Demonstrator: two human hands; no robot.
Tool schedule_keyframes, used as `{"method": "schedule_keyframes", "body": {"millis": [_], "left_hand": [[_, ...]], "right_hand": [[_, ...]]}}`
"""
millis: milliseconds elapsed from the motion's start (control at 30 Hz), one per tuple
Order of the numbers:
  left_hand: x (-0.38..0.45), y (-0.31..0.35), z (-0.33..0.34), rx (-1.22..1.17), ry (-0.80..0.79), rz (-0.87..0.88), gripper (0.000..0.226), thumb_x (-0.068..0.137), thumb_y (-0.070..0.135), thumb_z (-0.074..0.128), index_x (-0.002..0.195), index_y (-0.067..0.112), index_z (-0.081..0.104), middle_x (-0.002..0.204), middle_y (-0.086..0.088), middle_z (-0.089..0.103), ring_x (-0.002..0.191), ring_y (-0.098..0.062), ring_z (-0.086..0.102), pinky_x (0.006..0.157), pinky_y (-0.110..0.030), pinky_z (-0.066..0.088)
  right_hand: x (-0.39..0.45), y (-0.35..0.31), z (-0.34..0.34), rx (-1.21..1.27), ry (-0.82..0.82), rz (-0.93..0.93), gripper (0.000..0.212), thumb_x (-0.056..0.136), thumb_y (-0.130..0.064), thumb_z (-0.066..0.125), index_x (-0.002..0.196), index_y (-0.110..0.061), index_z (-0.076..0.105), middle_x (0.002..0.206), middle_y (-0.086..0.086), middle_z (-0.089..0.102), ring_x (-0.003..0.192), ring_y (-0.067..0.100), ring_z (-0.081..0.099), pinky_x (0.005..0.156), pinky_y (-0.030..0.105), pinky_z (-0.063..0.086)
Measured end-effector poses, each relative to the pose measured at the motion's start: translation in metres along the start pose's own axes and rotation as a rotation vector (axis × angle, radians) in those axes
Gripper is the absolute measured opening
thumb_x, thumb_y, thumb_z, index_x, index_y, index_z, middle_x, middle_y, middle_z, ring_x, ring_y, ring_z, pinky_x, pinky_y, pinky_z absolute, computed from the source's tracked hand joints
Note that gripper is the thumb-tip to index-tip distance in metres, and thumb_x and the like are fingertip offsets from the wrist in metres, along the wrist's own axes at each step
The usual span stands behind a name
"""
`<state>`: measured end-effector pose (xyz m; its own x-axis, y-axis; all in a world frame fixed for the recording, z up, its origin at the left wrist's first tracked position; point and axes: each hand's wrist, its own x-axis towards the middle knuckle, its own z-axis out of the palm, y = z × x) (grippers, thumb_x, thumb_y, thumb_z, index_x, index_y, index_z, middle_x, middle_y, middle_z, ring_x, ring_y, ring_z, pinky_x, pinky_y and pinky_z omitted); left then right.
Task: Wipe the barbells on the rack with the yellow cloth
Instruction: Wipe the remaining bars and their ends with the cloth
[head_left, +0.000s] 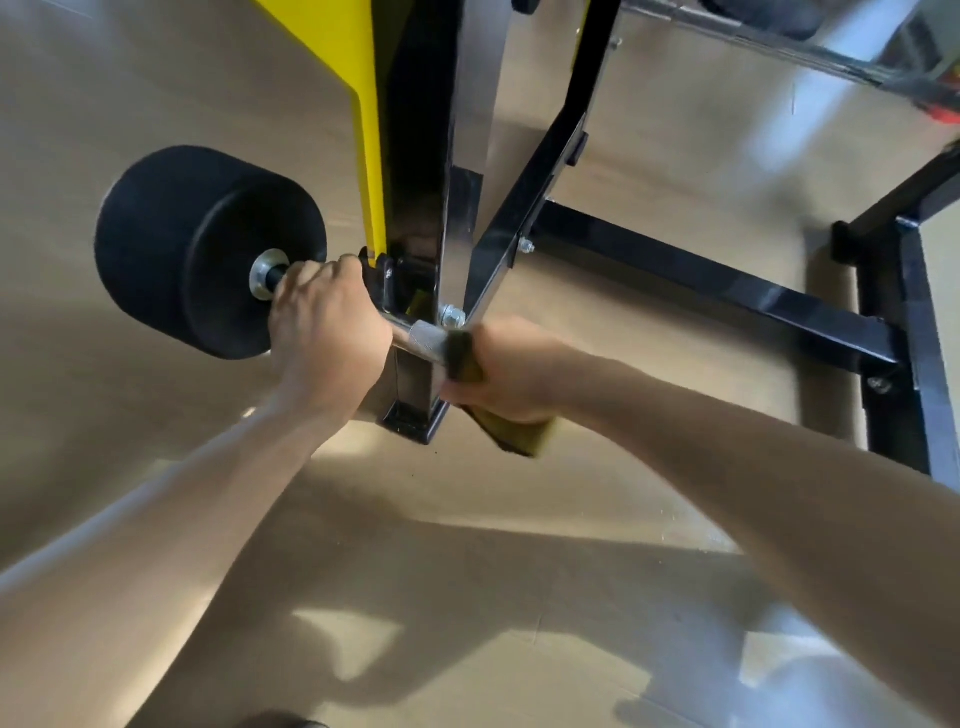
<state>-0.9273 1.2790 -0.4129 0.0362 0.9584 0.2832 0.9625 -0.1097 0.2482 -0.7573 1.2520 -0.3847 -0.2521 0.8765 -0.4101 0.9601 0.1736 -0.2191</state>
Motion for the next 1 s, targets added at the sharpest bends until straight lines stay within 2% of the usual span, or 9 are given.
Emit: {"method": "schedule_keyframes", "body": {"millis": [100,233,333,400,467,533,667,867,1000], "left_hand": [[0.001,-0.001,0.0,0.018,-0.031,-0.016,0.023,0.087,0.003,0.05,0.108,-0.001,0.058,0.104,-0.023,0.062,0.106,-0.04,0.054,0.092,-0.048,0.043],[0.0,-0.01,0.0,-0.102,-0.009,0.027,0.018,0.082,0.003,0.048,0.095,0.001,0.06,0.082,-0.014,0.051,0.088,-0.038,0.055,0.078,-0.046,0.046],[-0.001,-0.014,0.0,-0.101,0.022,0.095,0.019,0.081,-0.001,0.047,0.094,-0.001,0.06,0.081,-0.016,0.052,0.083,-0.036,0.051,0.073,-0.041,0.042],[-0.005,-0.012,0.001,-0.086,0.052,0.103,0.017,0.08,-0.001,0.048,0.092,-0.002,0.06,0.081,-0.021,0.057,0.083,-0.038,0.052,0.075,-0.044,0.043],[-0.007,-0.008,0.002,-0.05,0.072,0.084,0.013,0.079,-0.001,0.05,0.089,-0.002,0.059,0.082,-0.023,0.059,0.084,-0.04,0.054,0.08,-0.047,0.043],[-0.005,-0.001,0.001,-0.026,0.05,0.041,0.013,0.08,0.0,0.055,0.091,-0.004,0.059,0.086,-0.025,0.062,0.09,-0.042,0.055,0.088,-0.049,0.042],[-0.006,-0.002,-0.001,0.024,0.022,0.034,0.017,0.084,0.001,0.052,0.099,-0.004,0.058,0.094,-0.026,0.062,0.097,-0.042,0.056,0.093,-0.05,0.04],[-0.001,-0.018,0.002,0.007,0.114,0.135,0.025,0.076,0.006,0.038,0.087,-0.002,0.06,0.076,-0.023,0.059,0.078,-0.04,0.055,0.081,-0.046,0.043],[-0.003,-0.017,0.007,-0.013,0.097,0.13,0.023,0.074,0.006,0.04,0.084,-0.001,0.059,0.075,-0.022,0.059,0.077,-0.039,0.055,0.082,-0.046,0.042]], "right_hand": [[0.029,-0.04,0.008,-0.047,0.232,-0.043,0.031,0.096,-0.037,0.058,0.117,-0.014,0.057,0.095,0.003,0.062,0.081,0.022,0.062,0.076,0.037,0.057],[-0.006,-0.02,0.023,-0.179,0.374,-0.096,0.026,0.101,-0.027,0.046,0.121,-0.01,0.047,0.101,0.005,0.059,0.081,0.022,0.058,0.07,0.038,0.051],[-0.062,0.028,0.027,-0.124,0.268,-0.003,0.015,0.101,-0.031,0.048,0.111,-0.02,0.045,0.088,-0.003,0.061,0.067,0.015,0.058,0.055,0.03,0.047],[-0.102,0.057,0.027,-0.105,0.126,0.087,0.018,0.1,-0.041,0.05,0.103,-0.027,0.04,0.074,-0.009,0.053,0.058,0.006,0.05,0.048,0.022,0.034],[-0.118,0.071,0.024,-0.155,0.049,0.09,0.025,0.099,-0.05,0.048,0.102,-0.027,0.039,0.071,-0.011,0.051,0.056,0.005,0.049,0.048,0.02,0.033],[-0.096,0.06,0.012,-0.122,-0.002,0.08,0.034,0.097,-0.057,0.045,0.106,-0.025,0.045,0.077,-0.008,0.056,0.063,0.009,0.055,0.058,0.024,0.045],[-0.008,-0.014,0.004,-0.007,0.129,-0.14,0.043,0.099,-0.055,0.041,0.124,-0.021,0.049,0.092,-0.002,0.053,0.085,0.019,0.059,0.08,0.036,0.053],[-0.007,-0.001,0.017,-0.006,0.214,-0.119,0.046,0.097,-0.05,0.05,0.126,-0.014,0.048,0.099,0.004,0.061,0.086,0.023,0.062,0.076,0.036,0.052],[-0.087,0.071,0.02,0.058,-0.049,0.081,0.036,0.091,-0.06,0.055,0.101,-0.025,0.052,0.08,-0.009,0.057,0.07,0.008,0.056,0.057,0.021,0.04]]}}
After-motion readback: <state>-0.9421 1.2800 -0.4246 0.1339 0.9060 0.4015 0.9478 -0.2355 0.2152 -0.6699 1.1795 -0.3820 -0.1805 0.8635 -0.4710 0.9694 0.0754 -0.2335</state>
